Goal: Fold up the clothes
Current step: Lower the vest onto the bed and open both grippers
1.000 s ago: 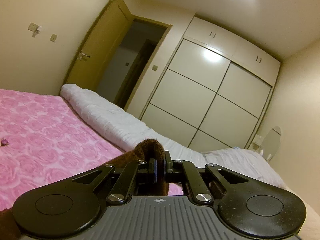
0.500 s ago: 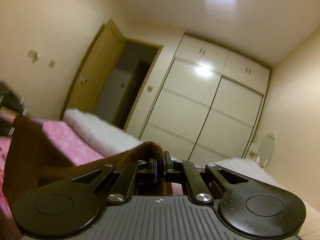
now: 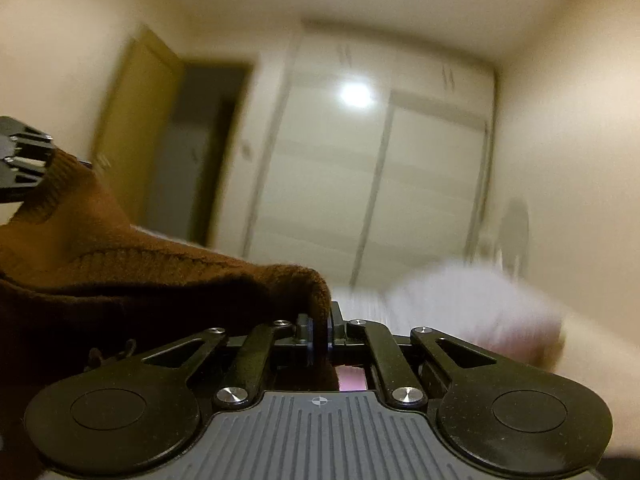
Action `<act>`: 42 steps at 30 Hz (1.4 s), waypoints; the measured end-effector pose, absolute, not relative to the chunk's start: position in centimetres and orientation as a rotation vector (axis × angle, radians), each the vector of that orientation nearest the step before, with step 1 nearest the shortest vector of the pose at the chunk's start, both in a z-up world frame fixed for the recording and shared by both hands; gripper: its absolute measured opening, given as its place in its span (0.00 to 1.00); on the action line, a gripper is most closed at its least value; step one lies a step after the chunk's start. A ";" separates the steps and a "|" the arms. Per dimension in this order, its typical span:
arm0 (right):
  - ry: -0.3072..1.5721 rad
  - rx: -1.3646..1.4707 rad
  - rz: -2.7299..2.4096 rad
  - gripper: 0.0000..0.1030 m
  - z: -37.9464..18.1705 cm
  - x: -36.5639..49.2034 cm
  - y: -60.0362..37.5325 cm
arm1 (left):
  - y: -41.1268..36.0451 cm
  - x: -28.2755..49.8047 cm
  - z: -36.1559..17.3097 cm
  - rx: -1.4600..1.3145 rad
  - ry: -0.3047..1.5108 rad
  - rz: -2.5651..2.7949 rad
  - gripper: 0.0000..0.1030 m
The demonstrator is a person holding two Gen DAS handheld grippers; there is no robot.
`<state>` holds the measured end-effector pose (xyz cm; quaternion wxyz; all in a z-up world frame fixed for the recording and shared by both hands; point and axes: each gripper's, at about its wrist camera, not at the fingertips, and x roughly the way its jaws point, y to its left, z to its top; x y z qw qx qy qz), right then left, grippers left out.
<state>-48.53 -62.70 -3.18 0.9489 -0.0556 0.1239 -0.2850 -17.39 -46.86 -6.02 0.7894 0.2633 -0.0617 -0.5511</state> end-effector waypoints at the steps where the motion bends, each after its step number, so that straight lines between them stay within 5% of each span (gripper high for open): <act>1: 0.328 -0.077 -0.590 0.07 -6.0 -46.4 -65.6 | -50.0 -15.9 -8.8 0.567 -0.061 -1.201 0.44; 3: 0.481 -0.062 -0.664 0.27 -12.1 -43.1 -69.8 | -53.7 -13.6 -14.1 0.575 0.054 -1.205 0.45; 8: 0.654 -0.010 -0.633 0.41 -21.9 -43.4 -72.2 | -51.3 -10.2 -22.2 0.611 0.192 -1.239 0.50; 13: 0.710 -0.009 -0.537 0.44 -23.8 -47.2 -68.8 | -43.5 -12.8 -24.4 0.636 0.226 -1.305 0.61; 18: 0.714 -0.130 -0.441 0.48 -23.0 -50.9 -62.4 | -34.6 -18.7 -24.3 0.632 0.215 -1.403 0.62; 27: 0.846 -0.467 -0.322 0.52 -26.7 -52.8 -55.4 | -30.4 -30.2 -26.5 0.713 0.254 -1.575 0.62; 31: 0.881 -0.593 -0.335 0.53 -28.9 -52.6 -55.9 | -33.1 -31.1 -28.1 0.741 0.319 -1.493 0.35; 33: 0.869 -0.603 -0.331 0.55 -29.7 -52.5 -56.9 | -34.5 -30.8 -28.9 0.742 0.333 -1.440 0.32; 37: 0.807 -0.565 -0.343 0.60 -30.0 -52.0 -58.8 | -36.1 -28.9 -29.2 0.682 0.327 -1.348 0.02; 42: 0.793 -0.576 -0.385 0.58 -29.6 -50.2 -61.3 | -35.8 -24.8 -25.6 0.589 0.279 -1.239 0.02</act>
